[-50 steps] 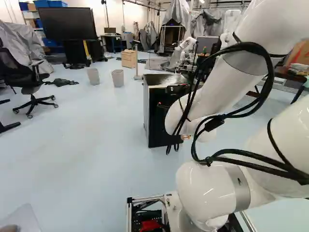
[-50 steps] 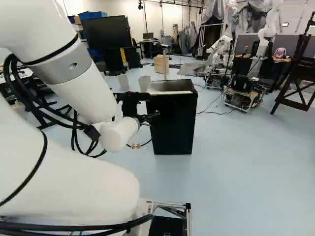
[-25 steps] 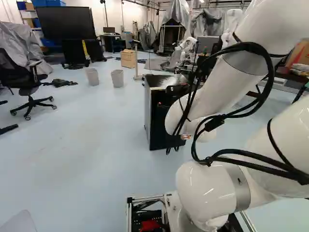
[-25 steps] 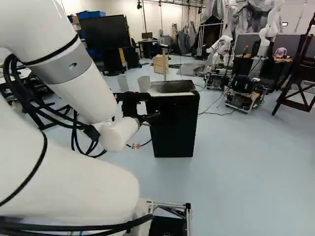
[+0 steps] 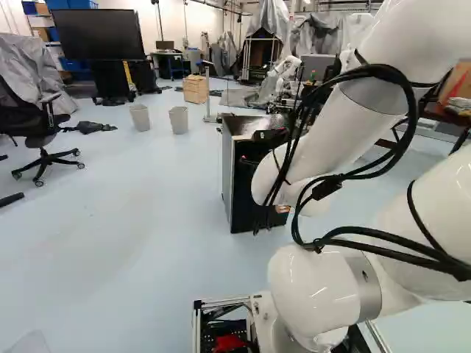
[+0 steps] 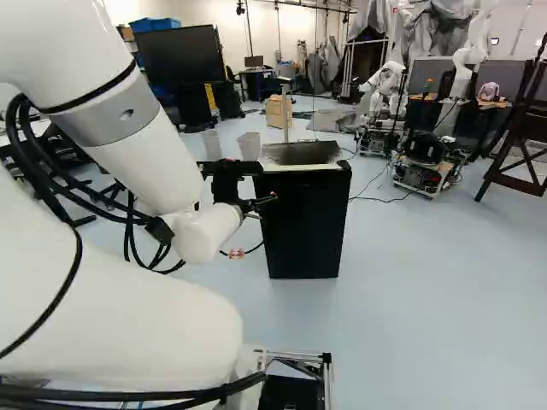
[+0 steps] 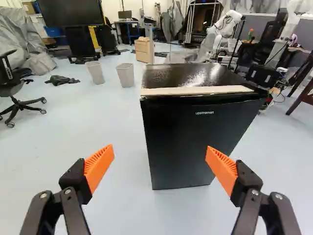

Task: Grab a drink from the fridge

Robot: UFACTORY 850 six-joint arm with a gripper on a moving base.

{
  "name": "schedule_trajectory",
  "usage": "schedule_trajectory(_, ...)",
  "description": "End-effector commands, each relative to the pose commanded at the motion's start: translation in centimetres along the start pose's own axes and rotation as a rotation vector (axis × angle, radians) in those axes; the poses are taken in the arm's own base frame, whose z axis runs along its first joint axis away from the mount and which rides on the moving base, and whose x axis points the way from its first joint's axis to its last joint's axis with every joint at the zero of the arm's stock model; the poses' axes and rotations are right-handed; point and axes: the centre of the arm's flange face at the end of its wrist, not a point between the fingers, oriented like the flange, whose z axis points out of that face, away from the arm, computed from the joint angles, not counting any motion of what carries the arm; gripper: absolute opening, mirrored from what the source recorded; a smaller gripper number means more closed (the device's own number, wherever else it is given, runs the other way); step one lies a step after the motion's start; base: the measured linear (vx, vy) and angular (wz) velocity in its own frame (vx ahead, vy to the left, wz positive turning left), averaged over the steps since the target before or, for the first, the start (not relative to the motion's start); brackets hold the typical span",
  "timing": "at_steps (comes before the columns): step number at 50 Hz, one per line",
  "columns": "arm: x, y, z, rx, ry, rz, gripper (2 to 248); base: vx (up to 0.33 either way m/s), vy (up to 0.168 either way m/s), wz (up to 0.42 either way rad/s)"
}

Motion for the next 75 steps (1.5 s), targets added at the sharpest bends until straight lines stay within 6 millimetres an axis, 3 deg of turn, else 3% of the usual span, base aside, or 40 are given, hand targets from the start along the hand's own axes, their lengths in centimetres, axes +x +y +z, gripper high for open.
schedule_trajectory(50, 0.0, 0.0, 0.0, 0.001, 0.0, 0.0, 247, 0.055, 0.029, -0.01)
schedule_trajectory(75, 0.2, -1.5, 0.4, 0.023, -0.002, 0.013, 247, 0.0, 0.0, 0.0)
